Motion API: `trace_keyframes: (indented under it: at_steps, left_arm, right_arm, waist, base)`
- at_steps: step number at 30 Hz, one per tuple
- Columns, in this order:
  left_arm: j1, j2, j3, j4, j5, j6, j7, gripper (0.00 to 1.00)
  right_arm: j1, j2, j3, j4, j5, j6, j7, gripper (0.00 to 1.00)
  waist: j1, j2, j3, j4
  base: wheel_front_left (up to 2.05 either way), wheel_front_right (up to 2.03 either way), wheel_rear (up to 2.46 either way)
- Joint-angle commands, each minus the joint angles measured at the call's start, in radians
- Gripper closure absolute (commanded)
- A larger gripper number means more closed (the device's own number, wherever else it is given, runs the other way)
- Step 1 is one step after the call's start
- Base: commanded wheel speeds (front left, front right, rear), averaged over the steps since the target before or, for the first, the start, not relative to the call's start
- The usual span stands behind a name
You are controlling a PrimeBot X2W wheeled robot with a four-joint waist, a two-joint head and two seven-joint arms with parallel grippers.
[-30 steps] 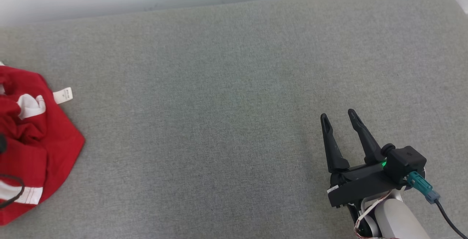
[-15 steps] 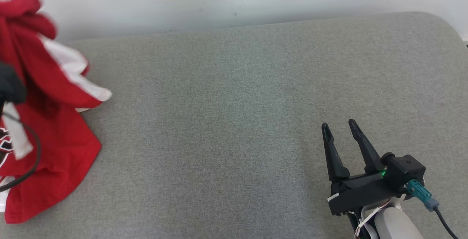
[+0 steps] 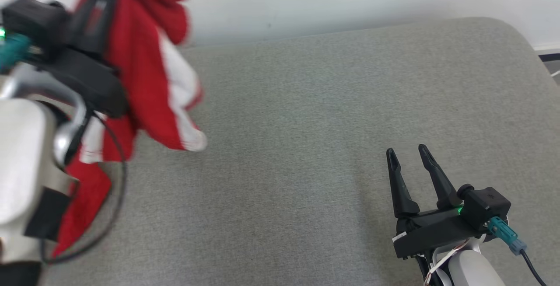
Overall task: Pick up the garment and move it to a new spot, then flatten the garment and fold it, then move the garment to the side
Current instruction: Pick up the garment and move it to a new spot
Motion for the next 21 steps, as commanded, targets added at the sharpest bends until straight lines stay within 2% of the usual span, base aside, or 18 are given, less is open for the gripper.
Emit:
trace_keyframes:
  at_steps: [1, 2, 5, 10, 16, 21]
  left_arm:
    - [0.029, -0.01, -0.02, -0.052, 0.002, -0.004, 0.018, 1.0]
    - [0.05, -0.02, -0.05, -0.112, 0.012, -0.005, 0.039, 1.0]
    - [0.085, -0.045, -0.102, -0.176, 0.014, -0.008, 0.066, 1.0]
    - [0.133, -0.076, -0.167, -0.197, -0.008, -0.017, 0.082, 1.0]
    - [0.207, -0.12, -0.269, -0.125, -0.029, -0.029, 0.058, 1.0]
    - [0.265, -0.17, -0.337, -0.003, -0.067, -0.035, -0.001, 1.0]
  right_arm:
    - [0.008, 0.0, 0.001, -0.002, 0.007, 0.001, -0.003, 0.0]
    - [0.008, 0.0, 0.0, -0.004, 0.006, 0.001, -0.003, 0.0]
    - [0.006, -0.002, -0.002, -0.006, 0.005, 0.001, -0.003, 0.0]
    - [-0.001, -0.004, -0.001, -0.009, 0.007, 0.0, -0.003, 0.0]
    - [-0.01, -0.008, 0.005, -0.006, 0.008, 0.0, -0.003, 0.0]
    - [-0.01, -0.013, 0.005, -0.004, 0.01, 0.0, -0.003, 0.0]
  waist:
    - [0.0001, 0.0, -0.002, -0.012]
    - [0.0001, 0.0, -0.001, -0.021]
    - [0.0001, 0.0, 0.002, -0.034]
    - [0.0001, 0.0, 0.011, -0.053]
    - [0.0001, 0.0, 0.018, -0.08]
    - [0.0001, 0.0, 0.017, -0.096]
  base:
    - [0.0, 0.0, 0.0]
    - [0.0, 0.0, 0.0]
    - [0.0, 0.0, 0.0]
    - [0.0, 0.0, 0.0]
    - [0.0, 0.0, 0.0]
    - [0.0, 0.0, 0.0]
